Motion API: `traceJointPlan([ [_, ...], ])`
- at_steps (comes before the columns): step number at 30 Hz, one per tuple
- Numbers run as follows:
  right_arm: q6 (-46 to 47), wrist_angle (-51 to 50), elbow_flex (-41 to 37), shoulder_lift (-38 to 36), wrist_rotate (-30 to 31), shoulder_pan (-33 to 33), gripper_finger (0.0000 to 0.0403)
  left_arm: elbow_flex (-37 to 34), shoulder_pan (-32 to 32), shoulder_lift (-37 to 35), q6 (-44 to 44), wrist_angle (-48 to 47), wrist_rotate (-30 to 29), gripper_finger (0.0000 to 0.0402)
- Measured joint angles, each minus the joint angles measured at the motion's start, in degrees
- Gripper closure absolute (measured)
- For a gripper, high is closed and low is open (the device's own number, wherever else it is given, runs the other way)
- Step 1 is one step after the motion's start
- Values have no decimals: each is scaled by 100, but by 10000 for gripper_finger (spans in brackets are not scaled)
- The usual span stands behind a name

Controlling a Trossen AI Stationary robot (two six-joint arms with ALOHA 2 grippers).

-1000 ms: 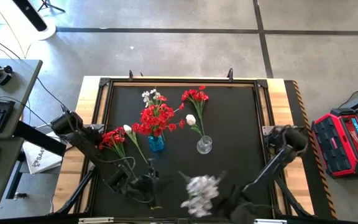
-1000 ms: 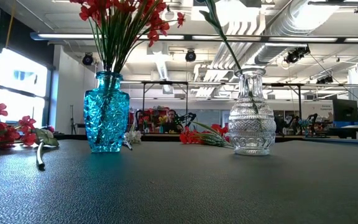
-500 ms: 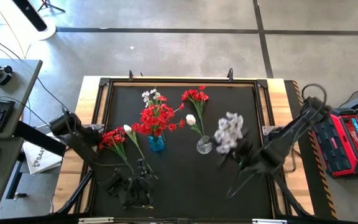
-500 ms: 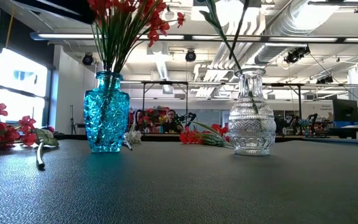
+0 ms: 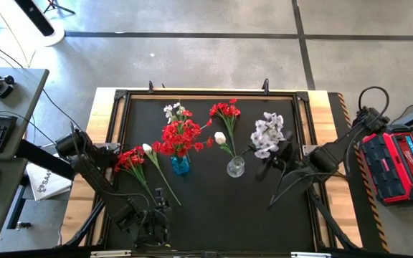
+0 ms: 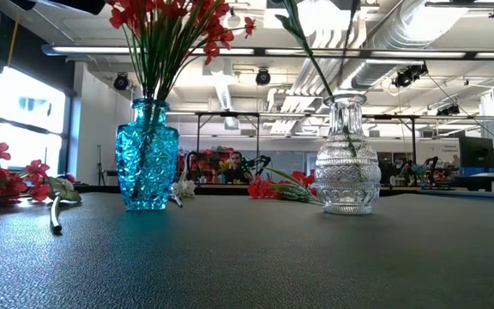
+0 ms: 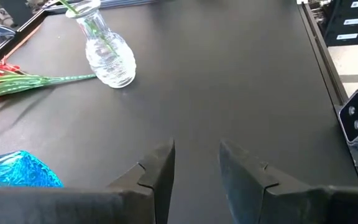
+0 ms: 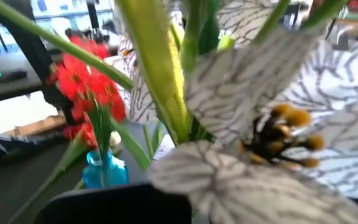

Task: Sort flowers into vase by color
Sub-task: Put the white flowers into the transparent vase, then put the white flower into the transparent vase

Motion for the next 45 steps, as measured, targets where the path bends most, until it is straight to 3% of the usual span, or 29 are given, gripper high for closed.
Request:
traceJointPlan([
  [5,864,-795,-2,168,-543,-206,403,0,0,0,-4,-5,0,289],
  [15,718,-817,-2,869,-1260,-645,393,0,-2,-2,-12,-1,2,289],
  [18,591,-825,-2,871,-2032,-877,355,2,-26,-11,-11,36,3,289],
  [25,609,-1153,107,406,-4389,-1397,210,427,-217,-42,425,-1,23,289],
  [28,816,-1388,211,233,-4861,-1385,170,707,-359,-42,608,-104,25,289],
  [32,1269,-2032,372,121,-4632,-1077,152,1187,-632,-42,115,-1021,59,289],
  [38,2349,-2455,207,159,-3367,-166,159,1569,-936,-44,-2726,-3392,849,289],
  [42,2980,-1861,-231,316,-2457,470,165,1240,-1031,-44,-4603,-4408,1121,289],
  [45,2953,-735,-693,602,-2020,763,167,836,-895,-42,-5836,-4896,1099,289],
])
